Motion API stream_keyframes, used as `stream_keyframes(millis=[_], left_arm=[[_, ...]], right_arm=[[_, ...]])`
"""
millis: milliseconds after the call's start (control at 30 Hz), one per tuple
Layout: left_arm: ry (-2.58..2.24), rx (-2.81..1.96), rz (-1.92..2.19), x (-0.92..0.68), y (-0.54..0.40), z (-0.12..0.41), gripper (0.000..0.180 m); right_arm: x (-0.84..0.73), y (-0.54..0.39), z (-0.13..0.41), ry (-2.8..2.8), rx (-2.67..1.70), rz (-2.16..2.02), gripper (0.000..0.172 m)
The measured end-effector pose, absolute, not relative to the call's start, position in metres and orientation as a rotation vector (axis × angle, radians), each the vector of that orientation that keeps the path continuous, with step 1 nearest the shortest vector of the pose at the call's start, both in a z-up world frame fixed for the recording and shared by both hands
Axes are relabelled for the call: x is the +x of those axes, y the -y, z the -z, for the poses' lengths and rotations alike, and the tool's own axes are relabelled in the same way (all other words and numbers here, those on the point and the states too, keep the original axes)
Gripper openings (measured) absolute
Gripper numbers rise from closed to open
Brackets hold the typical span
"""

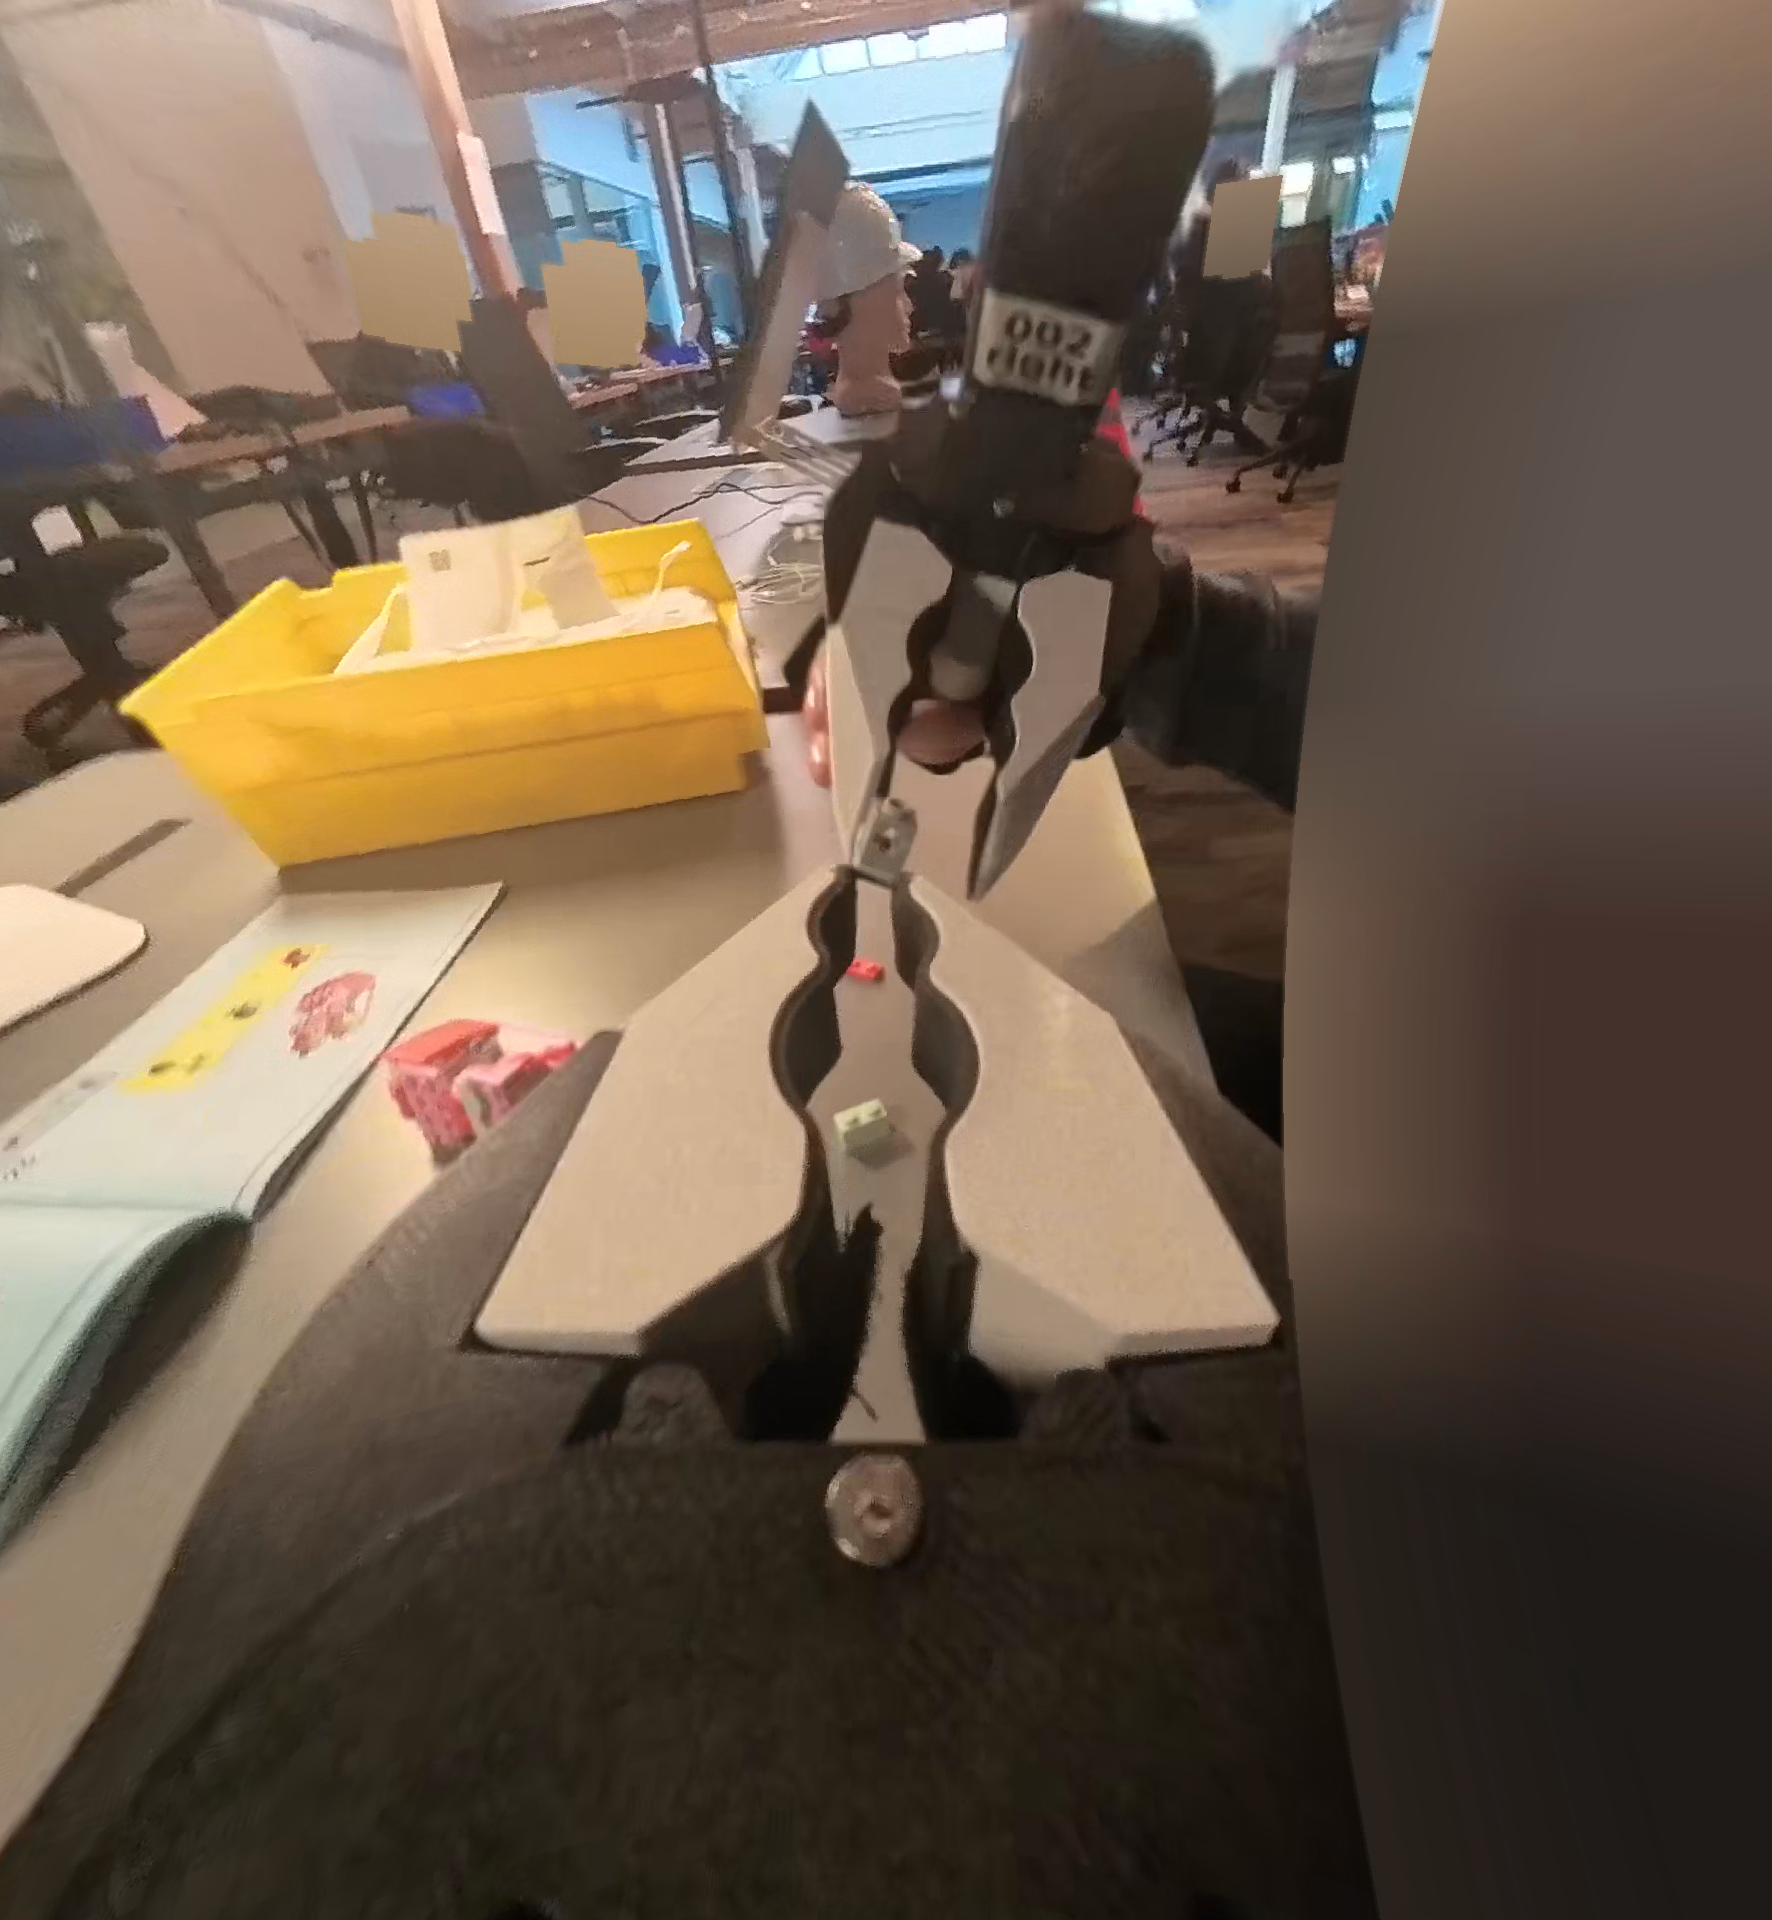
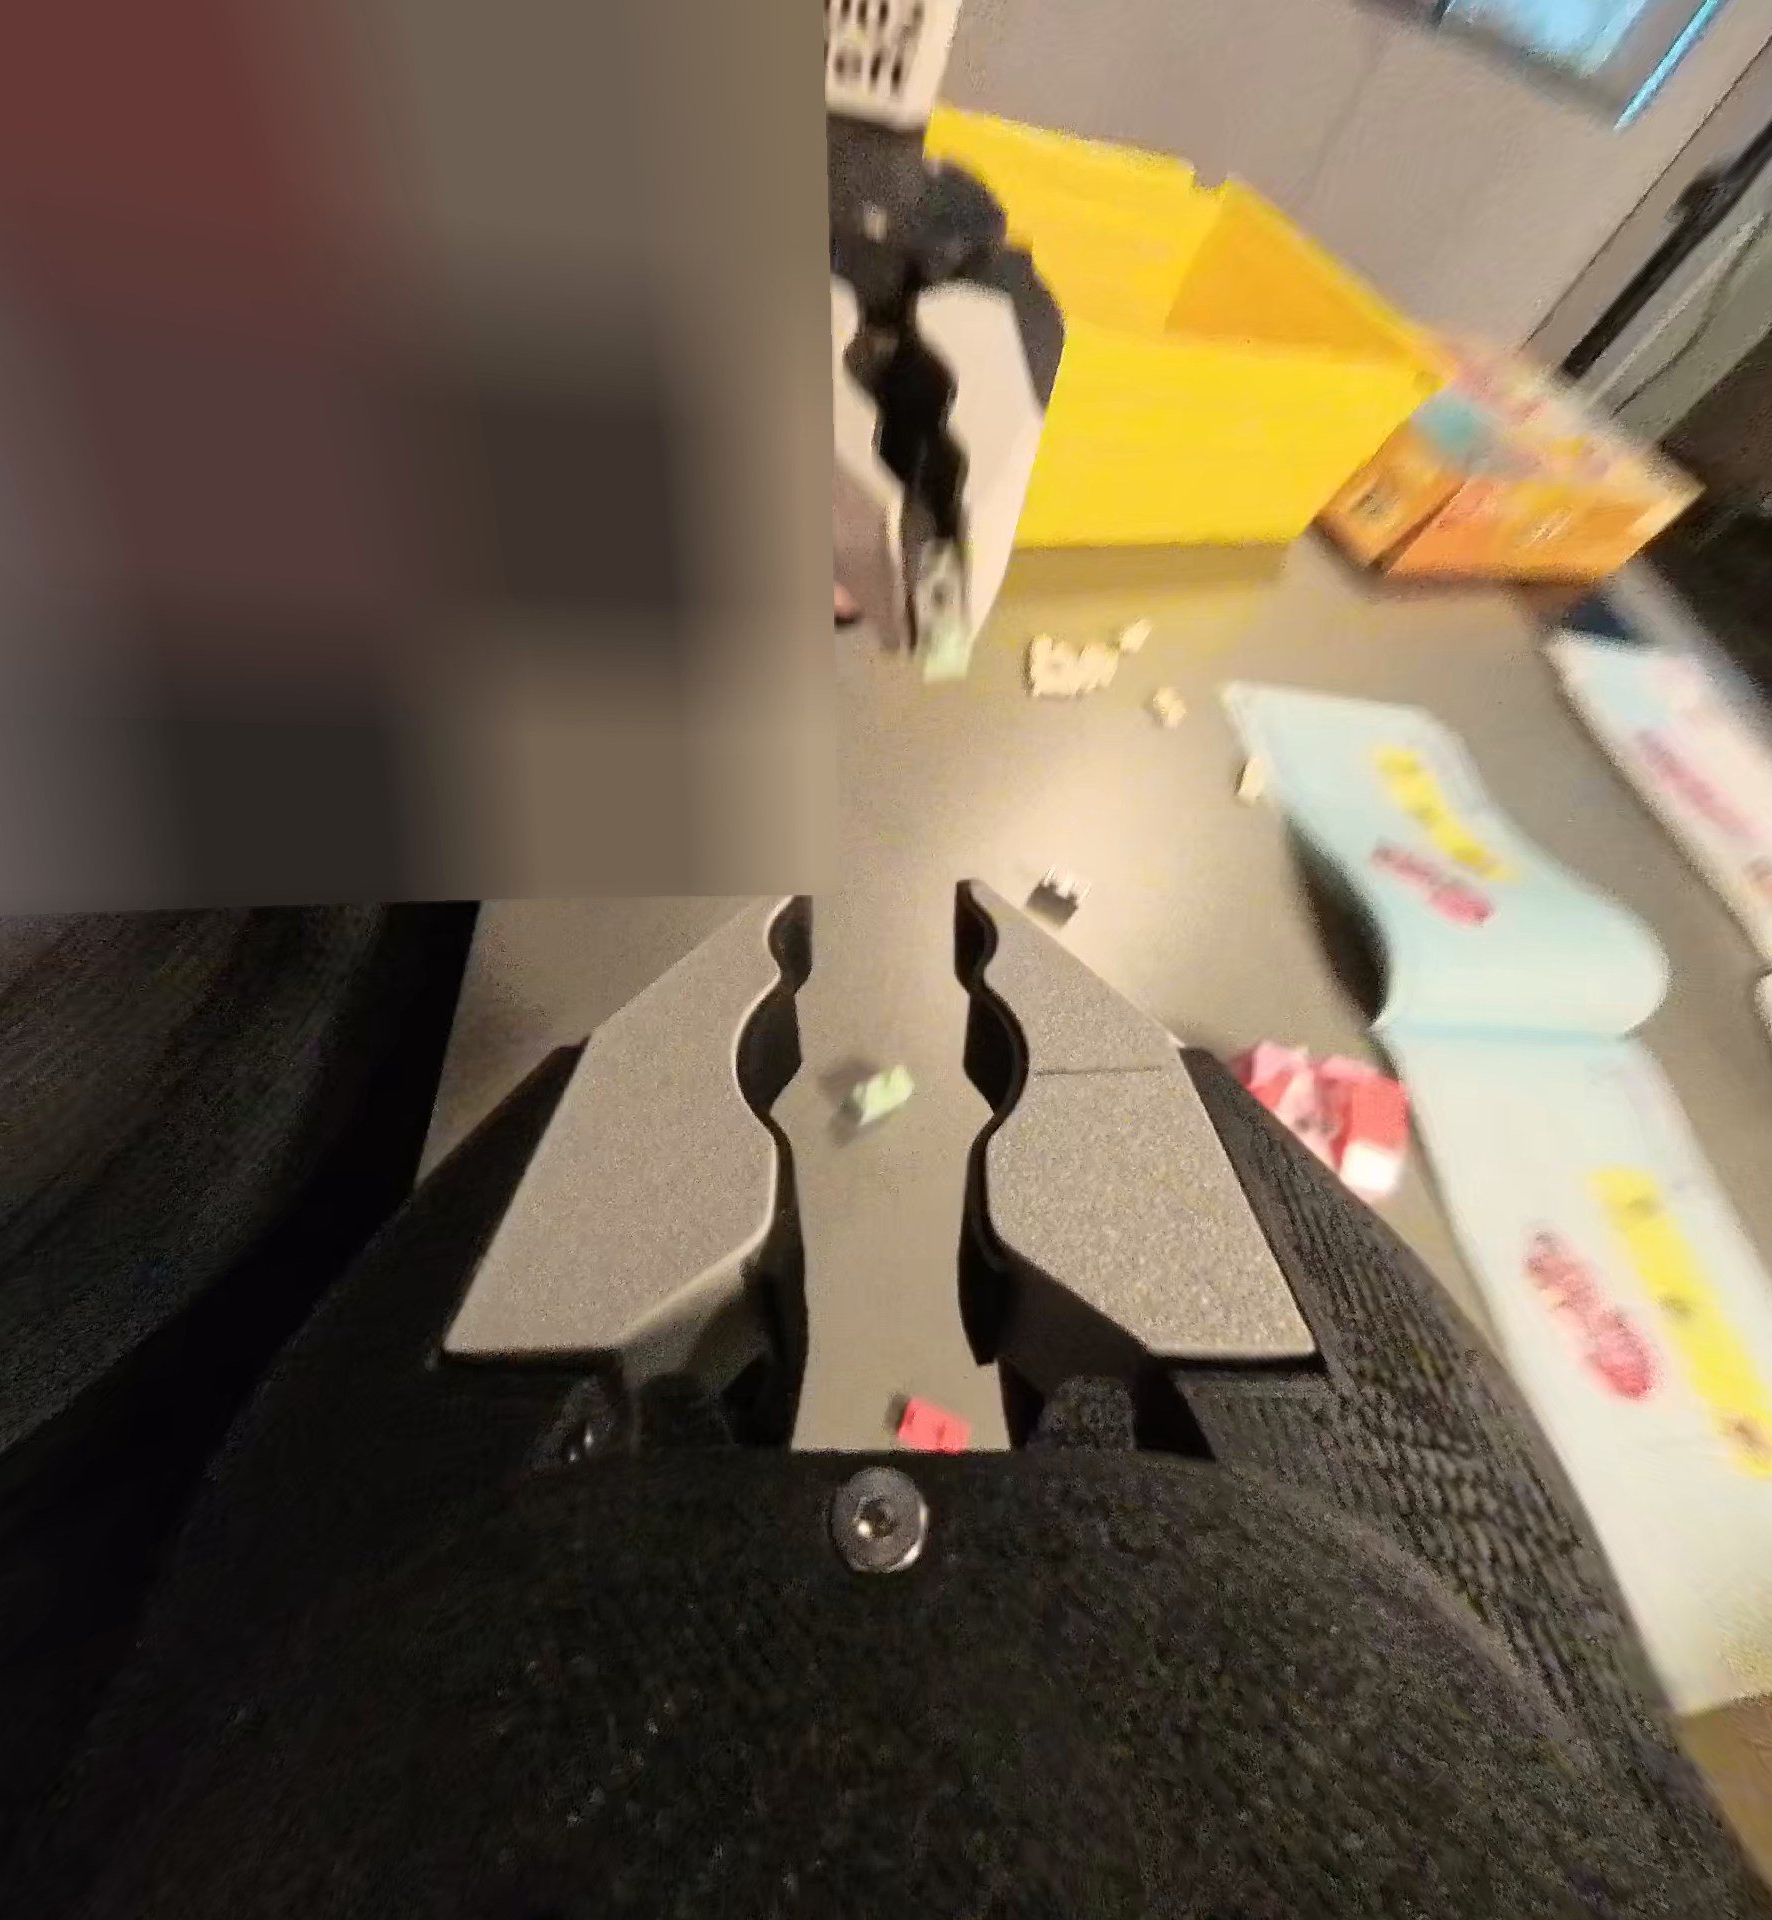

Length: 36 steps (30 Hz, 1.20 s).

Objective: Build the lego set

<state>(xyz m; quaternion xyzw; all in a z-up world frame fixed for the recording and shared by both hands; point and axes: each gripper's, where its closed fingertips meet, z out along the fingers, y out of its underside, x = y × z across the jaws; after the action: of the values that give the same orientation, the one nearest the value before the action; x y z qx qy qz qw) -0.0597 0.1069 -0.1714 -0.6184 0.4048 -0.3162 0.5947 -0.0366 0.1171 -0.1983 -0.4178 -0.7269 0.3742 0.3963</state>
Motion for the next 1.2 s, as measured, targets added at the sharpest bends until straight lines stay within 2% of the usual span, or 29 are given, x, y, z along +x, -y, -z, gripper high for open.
stream_keyframes(millis=[167,333,833,1200], left_arm=[[-0.697,-1.529,1.019,-0.079,-0.12,0.176,0.006],[-0.575,-1.518,1.226,-0.089,-0.123,0.173,0.005],[-0.68,-1.583,1.248,-0.077,-0.116,0.188,0.006],[-0.679,-1.591,1.246,-0.079,-0.117,0.191,0.006]], right_arm=[[-0.033,-0.132,0.252,1.981,-1.173,-0.913,0.036],[-0.04,-0.126,0.269,2.06,-1.177,-0.947,0.042],[-0.044,-0.132,0.285,2.203,-1.137,-0.975,0.041],[-0.04,-0.136,0.294,2.253,-1.178,-0.952,0.029]])
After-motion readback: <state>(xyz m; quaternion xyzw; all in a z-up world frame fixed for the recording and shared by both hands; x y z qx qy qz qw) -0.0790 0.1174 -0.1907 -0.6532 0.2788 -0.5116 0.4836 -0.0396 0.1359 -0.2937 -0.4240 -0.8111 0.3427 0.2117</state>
